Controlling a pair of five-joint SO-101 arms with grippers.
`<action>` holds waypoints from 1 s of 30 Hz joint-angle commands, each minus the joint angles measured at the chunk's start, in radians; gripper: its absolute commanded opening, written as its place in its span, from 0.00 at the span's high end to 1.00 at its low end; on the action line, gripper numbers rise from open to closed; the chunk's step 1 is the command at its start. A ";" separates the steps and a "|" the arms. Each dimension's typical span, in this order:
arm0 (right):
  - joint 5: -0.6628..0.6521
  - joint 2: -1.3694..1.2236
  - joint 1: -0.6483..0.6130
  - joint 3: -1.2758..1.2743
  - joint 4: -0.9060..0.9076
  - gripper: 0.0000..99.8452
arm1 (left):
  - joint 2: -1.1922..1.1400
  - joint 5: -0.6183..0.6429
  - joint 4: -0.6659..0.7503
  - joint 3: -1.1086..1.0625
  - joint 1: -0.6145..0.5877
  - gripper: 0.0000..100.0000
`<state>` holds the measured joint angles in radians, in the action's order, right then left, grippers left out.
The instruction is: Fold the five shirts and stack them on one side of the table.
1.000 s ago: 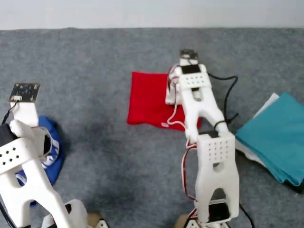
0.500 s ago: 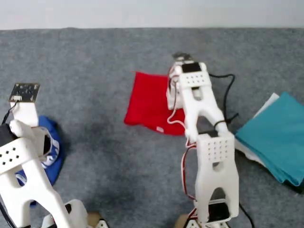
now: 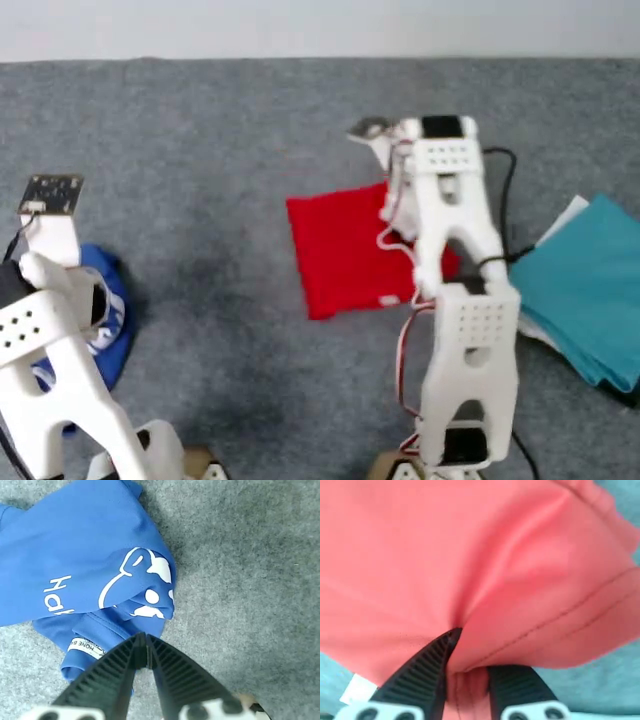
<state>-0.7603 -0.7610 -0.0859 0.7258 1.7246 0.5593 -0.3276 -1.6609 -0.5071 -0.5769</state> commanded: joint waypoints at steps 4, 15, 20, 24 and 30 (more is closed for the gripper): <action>-0.379 0.039 0.088 0.037 -0.202 0.99 | 0.025 -0.002 0.008 0.002 -0.003 0.99; -0.374 0.022 0.056 0.037 -0.443 0.96 | 0.025 0.000 0.006 0.001 -0.003 0.99; -0.032 0.030 0.061 0.060 -0.453 0.81 | 0.025 -0.003 0.008 -0.030 -0.003 0.99; 0.348 0.028 0.068 0.146 -0.467 0.77 | 0.025 -0.005 0.011 -0.076 -0.003 0.99; 0.741 0.031 0.067 0.250 -0.421 0.77 | 0.025 -0.005 0.014 -0.071 0.000 0.99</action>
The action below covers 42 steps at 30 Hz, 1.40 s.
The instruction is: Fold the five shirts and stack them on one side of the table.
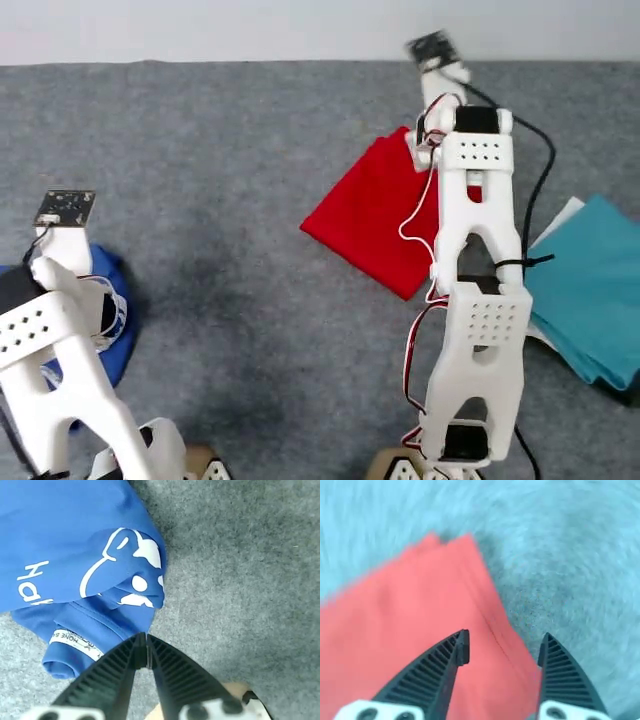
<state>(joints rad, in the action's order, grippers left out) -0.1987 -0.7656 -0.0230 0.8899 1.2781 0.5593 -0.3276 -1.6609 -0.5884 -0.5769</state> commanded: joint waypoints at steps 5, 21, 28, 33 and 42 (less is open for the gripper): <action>0.471 0.035 -0.030 0.172 0.202 0.77 | 0.025 -0.005 0.011 0.007 -0.003 0.99; 0.879 -0.015 -0.156 0.137 0.403 0.56 | 0.025 -0.005 0.009 0.002 -0.003 0.99; 0.950 -0.219 -0.101 0.137 0.275 0.59 | 0.025 -0.005 0.008 0.002 -0.005 0.99; 0.950 -0.344 -0.085 0.138 0.234 0.64 | 0.025 -0.005 0.008 0.002 -0.005 0.99; 0.944 -0.354 -0.054 0.138 0.277 0.91 | 0.025 -0.005 0.008 0.002 -0.005 0.99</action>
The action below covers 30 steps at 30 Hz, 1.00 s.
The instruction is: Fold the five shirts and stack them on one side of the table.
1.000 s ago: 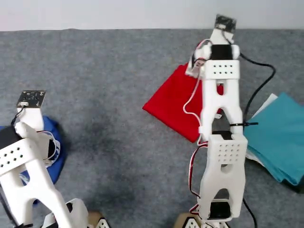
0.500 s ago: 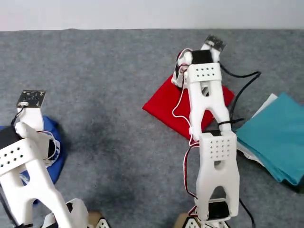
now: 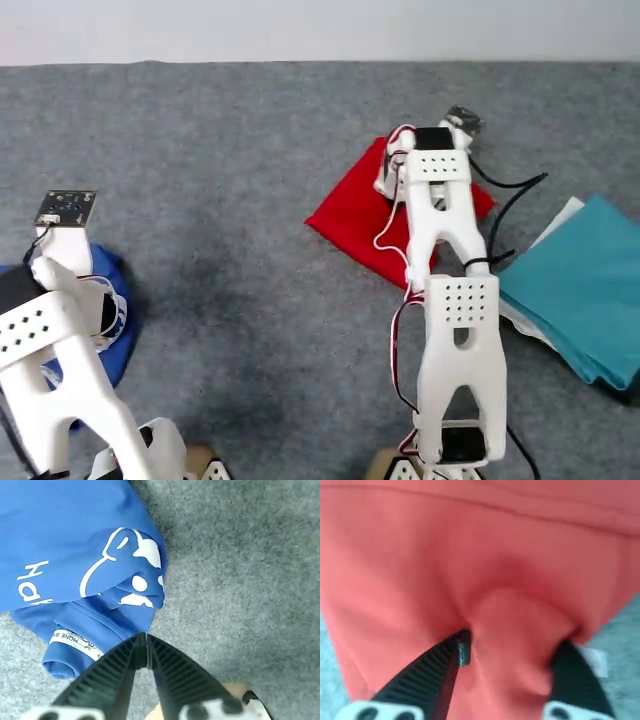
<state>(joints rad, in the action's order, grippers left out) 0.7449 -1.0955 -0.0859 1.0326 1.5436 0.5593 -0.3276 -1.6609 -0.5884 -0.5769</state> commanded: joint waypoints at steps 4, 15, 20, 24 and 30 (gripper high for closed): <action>-0.087 -0.021 0.008 -0.005 0.031 0.99 | 0.025 -0.005 0.008 0.004 -0.005 0.99; -0.345 0.013 0.027 0.262 0.257 0.99 | 0.026 -0.006 0.008 0.010 -0.005 0.99; -0.350 0.203 0.062 0.209 0.255 0.99 | 0.026 -0.006 0.008 0.012 -0.005 0.99; -0.351 0.400 0.088 0.080 0.254 0.99 | 0.026 -0.006 0.014 0.012 -0.005 0.99; -0.354 0.688 0.153 -0.133 0.254 0.99 | 0.026 -0.006 0.014 0.012 -0.005 0.99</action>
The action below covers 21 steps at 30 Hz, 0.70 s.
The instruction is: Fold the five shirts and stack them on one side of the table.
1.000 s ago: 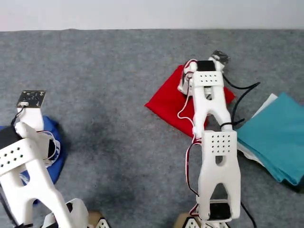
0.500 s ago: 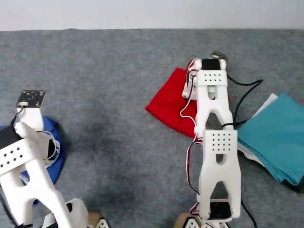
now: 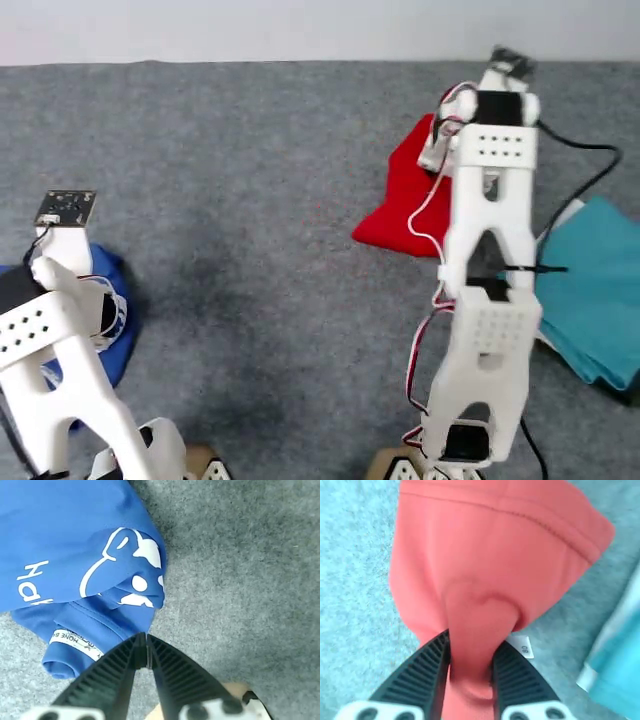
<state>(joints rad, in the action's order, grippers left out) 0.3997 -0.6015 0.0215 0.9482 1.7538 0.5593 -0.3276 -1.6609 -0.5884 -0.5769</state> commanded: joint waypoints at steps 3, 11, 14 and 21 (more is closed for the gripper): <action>-0.054 0.315 0.104 -0.130 0.042 0.99 | 0.026 -0.006 0.015 0.012 -0.002 0.99; -0.175 0.509 0.254 -0.319 0.042 0.99 | 0.025 -0.006 0.015 0.012 0.002 0.99; -0.212 0.541 0.308 -0.371 0.042 0.99 | 0.025 -0.006 0.015 0.012 0.002 0.99; -0.364 0.544 0.421 -0.436 0.039 0.99 | 0.025 -0.006 0.015 0.010 0.002 0.99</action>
<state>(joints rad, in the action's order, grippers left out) 0.1036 -0.1043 0.3897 0.5079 1.7553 0.5593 -0.3276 -1.6609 -0.5884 -0.5769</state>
